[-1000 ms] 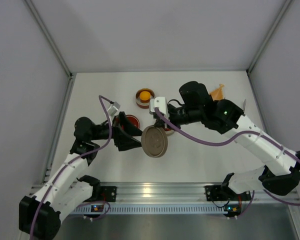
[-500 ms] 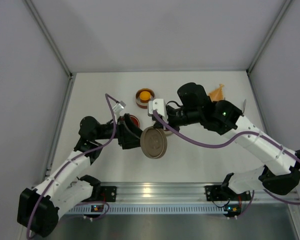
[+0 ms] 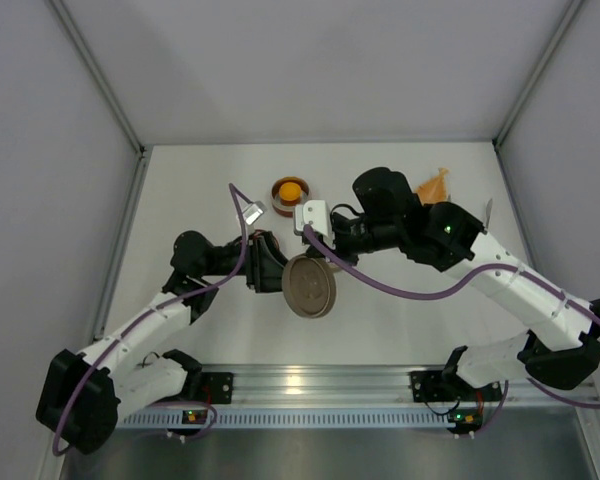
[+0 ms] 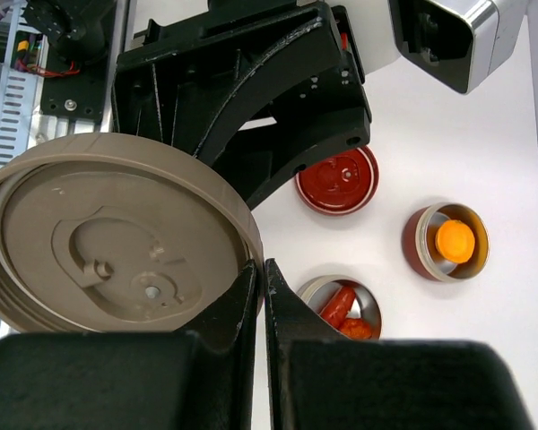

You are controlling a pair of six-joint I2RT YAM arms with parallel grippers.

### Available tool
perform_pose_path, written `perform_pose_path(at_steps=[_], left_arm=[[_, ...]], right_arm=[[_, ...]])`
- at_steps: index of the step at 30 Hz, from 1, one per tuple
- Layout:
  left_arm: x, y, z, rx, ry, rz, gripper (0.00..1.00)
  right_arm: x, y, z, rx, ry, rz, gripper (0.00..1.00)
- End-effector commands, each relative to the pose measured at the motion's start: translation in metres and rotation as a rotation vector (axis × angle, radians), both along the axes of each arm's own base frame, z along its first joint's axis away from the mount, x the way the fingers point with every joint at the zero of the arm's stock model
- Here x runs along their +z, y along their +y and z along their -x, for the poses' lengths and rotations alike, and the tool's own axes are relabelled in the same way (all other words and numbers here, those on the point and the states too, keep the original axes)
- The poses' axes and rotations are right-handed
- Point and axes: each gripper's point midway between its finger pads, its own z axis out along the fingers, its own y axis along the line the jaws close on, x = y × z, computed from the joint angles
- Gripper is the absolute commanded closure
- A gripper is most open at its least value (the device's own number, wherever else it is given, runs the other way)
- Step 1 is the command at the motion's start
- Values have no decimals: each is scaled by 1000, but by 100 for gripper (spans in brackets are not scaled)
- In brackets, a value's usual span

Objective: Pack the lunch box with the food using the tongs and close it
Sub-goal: Close the box lid on the packing box.

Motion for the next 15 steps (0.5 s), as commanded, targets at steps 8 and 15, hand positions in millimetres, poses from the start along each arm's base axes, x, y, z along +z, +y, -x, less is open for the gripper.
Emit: perform_pose_path(at_steps=[8,15], left_arm=[[31,1,8,-29,-68,89,63],[26,1,8,-29,-61,76,75]], right_arm=[[31,7,0,2,-85,-96,100],[34,5,-1,-10,-94,-103,100]])
